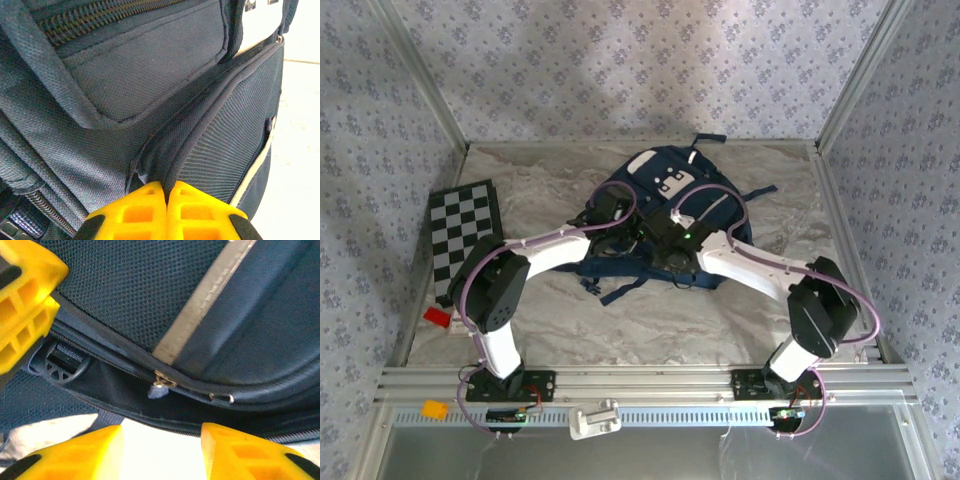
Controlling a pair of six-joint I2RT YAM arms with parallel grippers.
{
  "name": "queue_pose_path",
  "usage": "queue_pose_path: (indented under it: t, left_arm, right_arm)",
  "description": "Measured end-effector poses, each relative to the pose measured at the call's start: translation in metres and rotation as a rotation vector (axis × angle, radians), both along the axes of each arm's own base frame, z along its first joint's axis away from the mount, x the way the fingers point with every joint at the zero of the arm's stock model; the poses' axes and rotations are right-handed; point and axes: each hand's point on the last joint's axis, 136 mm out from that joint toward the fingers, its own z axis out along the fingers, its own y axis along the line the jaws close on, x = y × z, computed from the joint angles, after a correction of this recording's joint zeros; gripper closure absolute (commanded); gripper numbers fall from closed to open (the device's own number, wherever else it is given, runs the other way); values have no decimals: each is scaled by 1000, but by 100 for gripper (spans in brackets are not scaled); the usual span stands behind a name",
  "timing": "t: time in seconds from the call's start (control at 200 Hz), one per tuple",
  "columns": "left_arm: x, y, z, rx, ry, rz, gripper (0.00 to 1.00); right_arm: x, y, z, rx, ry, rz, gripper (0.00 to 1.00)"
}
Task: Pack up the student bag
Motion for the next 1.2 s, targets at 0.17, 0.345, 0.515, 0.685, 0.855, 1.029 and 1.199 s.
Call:
queue_pose_path:
  t: [0.17, 0.345, 0.515, 0.685, 0.855, 1.029, 1.199]
  left_arm:
    - [0, 0, 1, 0, 3, 4, 100]
    - [2, 1, 1, 2, 0, 14, 100]
    - [2, 0, 1, 7, -3, 16, 100]
    - [4, 2, 1, 12, -8, 27, 100]
    - [5, 7, 1, 25, -11, 34, 100]
    - [8, 13, 3, 39, -25, 29, 100]
    - [12, 21, 4, 45, -27, 15, 100]
  right_arm:
    - [14, 2, -11, -53, -60, -20, 64]
    - [23, 1, -21, -64, -89, -41, 67]
    - [27, -2, -37, -95, -79, -65, 73]
    - [31, -3, -38, -97, -93, -79, 84]
    - [31, -5, -40, -93, -109, -67, 93]
    - [28, -6, -24, -56, -128, -22, 100]
    - [23, -19, -7, -28, -137, 16, 100]
